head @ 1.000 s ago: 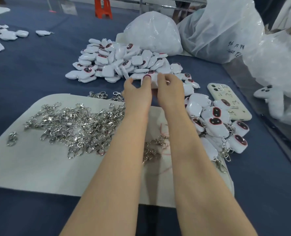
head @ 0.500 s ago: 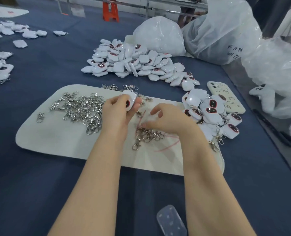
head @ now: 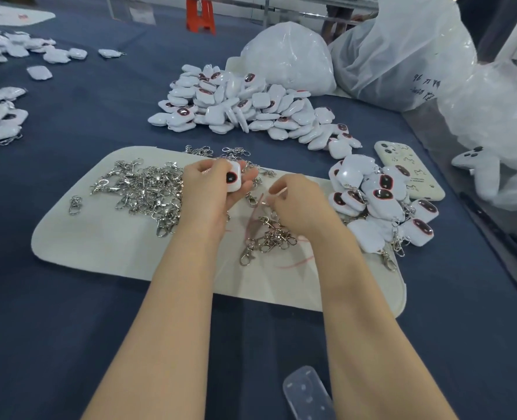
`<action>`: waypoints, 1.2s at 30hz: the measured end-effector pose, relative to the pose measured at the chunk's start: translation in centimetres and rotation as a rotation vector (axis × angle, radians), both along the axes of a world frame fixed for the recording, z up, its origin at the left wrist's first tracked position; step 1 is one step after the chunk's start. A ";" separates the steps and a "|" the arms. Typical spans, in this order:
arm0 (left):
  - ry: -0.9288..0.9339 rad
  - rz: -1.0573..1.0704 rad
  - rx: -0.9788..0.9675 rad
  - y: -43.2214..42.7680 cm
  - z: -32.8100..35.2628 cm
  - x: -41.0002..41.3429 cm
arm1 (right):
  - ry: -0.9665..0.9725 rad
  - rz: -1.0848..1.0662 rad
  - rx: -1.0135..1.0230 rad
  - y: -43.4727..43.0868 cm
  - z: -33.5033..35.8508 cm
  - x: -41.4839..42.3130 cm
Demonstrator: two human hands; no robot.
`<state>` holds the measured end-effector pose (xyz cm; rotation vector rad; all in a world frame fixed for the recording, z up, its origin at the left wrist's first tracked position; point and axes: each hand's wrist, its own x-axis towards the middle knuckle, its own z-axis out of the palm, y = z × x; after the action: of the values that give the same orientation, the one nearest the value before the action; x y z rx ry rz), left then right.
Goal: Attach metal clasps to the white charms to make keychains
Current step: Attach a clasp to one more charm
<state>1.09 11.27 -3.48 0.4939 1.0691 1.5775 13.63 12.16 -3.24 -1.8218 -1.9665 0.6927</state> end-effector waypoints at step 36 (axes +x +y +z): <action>0.905 -0.198 0.143 -0.5 -0.2 1.9 | 0.890 -0.213 0.092 0.1 0.9 0.6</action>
<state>2.96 10.80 -3.69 1.4504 1.5030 1.2524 14.28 12.25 -2.36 -1.2885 -1.1760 1.0744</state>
